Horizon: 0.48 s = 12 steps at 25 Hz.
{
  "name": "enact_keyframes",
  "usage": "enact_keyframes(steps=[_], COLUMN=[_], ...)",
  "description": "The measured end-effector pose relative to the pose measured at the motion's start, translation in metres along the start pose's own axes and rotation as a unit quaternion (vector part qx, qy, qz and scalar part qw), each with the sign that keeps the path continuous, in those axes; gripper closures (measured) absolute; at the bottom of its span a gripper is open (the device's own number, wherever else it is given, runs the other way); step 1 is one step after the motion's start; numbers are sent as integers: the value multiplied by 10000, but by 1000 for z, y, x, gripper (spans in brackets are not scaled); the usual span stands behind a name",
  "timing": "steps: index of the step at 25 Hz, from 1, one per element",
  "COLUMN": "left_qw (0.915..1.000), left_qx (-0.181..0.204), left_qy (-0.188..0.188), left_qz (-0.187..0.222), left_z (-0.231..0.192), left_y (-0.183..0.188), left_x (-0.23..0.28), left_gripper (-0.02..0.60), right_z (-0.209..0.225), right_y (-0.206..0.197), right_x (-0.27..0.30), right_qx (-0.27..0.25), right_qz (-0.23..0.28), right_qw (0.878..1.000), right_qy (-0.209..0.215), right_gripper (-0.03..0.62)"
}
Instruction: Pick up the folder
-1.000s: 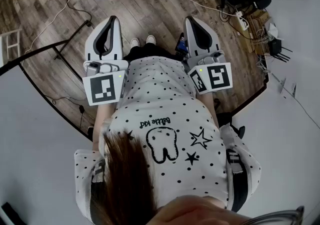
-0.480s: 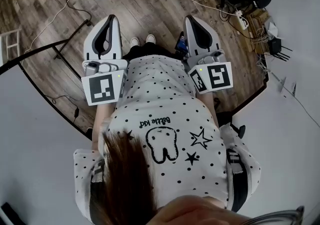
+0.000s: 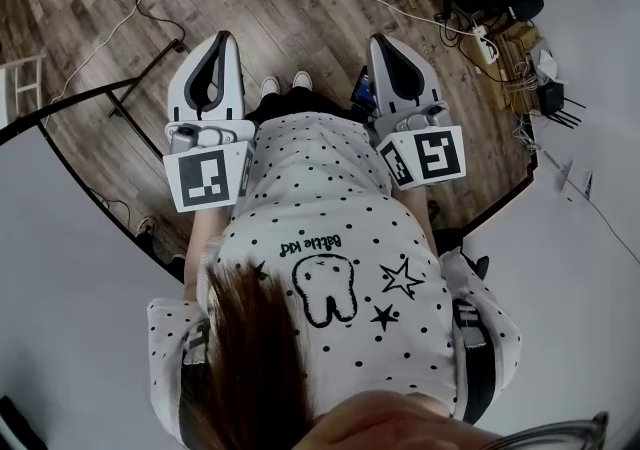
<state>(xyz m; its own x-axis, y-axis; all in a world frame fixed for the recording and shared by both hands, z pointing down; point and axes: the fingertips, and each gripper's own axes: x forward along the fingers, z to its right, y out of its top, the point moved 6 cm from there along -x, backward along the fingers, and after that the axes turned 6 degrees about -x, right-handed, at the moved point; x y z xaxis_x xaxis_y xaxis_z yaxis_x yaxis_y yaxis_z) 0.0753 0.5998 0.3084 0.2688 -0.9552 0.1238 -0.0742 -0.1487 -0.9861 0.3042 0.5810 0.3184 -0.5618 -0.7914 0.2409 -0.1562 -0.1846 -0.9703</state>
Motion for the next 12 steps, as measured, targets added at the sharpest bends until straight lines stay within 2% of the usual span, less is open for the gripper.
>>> enact_keyframes(steps=[5,12], left_qw=[10000,9994], left_qx=[36,14], left_qy=[69,333], left_qz=[-12,-21], left_z=[9,20], left_y=[0,-3], left_x=[3,13], left_gripper=[566,566], right_z=[15,47], right_y=[-1,-12], right_x=[-5,-16], right_qx=[115,149], right_qz=[187,127], right_qw=[9997,9998], right_qy=[74,18], right_gripper=[588,588])
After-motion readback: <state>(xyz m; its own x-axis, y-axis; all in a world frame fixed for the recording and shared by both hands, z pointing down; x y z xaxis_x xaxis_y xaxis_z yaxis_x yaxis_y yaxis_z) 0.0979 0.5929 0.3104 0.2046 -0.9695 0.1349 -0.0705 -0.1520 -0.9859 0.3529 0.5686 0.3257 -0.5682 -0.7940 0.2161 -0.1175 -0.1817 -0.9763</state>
